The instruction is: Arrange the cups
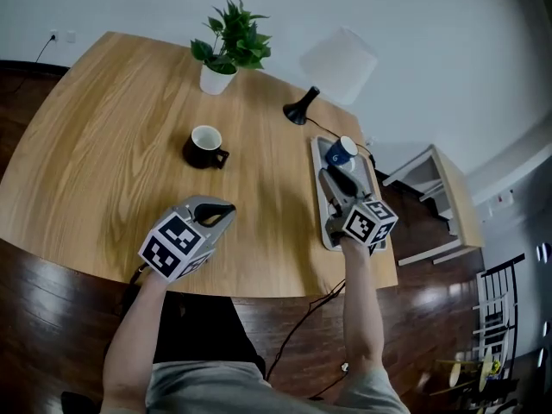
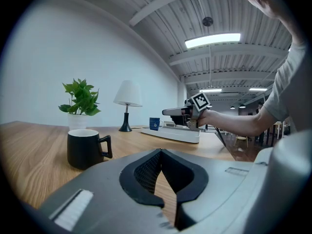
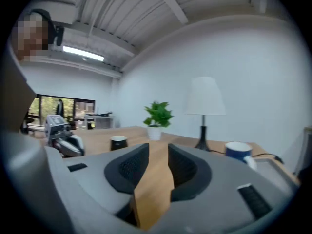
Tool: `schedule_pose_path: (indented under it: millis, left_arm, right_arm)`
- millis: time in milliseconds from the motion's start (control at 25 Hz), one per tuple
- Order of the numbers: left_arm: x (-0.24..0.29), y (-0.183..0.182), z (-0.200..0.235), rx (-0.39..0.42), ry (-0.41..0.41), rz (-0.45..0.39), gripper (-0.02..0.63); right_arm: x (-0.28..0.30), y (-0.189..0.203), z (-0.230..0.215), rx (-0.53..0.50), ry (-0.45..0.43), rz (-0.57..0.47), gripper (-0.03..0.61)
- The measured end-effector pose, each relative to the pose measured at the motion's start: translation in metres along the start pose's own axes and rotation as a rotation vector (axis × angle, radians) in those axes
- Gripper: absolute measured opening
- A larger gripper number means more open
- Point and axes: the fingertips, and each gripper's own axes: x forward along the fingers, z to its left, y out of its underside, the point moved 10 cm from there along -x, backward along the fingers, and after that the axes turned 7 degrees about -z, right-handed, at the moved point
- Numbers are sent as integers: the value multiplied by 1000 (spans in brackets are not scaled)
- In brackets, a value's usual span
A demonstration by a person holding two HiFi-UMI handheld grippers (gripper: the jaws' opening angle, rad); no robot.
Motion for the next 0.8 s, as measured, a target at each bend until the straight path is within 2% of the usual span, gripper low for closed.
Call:
schedule_pose_path:
  millis: [120, 200, 280, 560, 800]
  left_arm:
    - [2, 1, 0, 0, 0, 0, 9]
    - [3, 1, 0, -1, 0, -1, 9]
    - [3, 1, -1, -3, 0, -2, 9]
    - [-4, -1, -3, -1, 4, 5, 8]
    - [-15, -1, -5, -5, -1, -3, 8]
  right_arm:
    - [25, 20, 76, 4, -210, 1, 117]
    - [43, 35, 113, -19, -297, 16, 117]
    - [58, 46, 134, -35, -343, 32, 117]
    - [76, 66, 139, 73, -340, 56, 114]
    - [82, 67, 139, 69, -365, 60, 114]
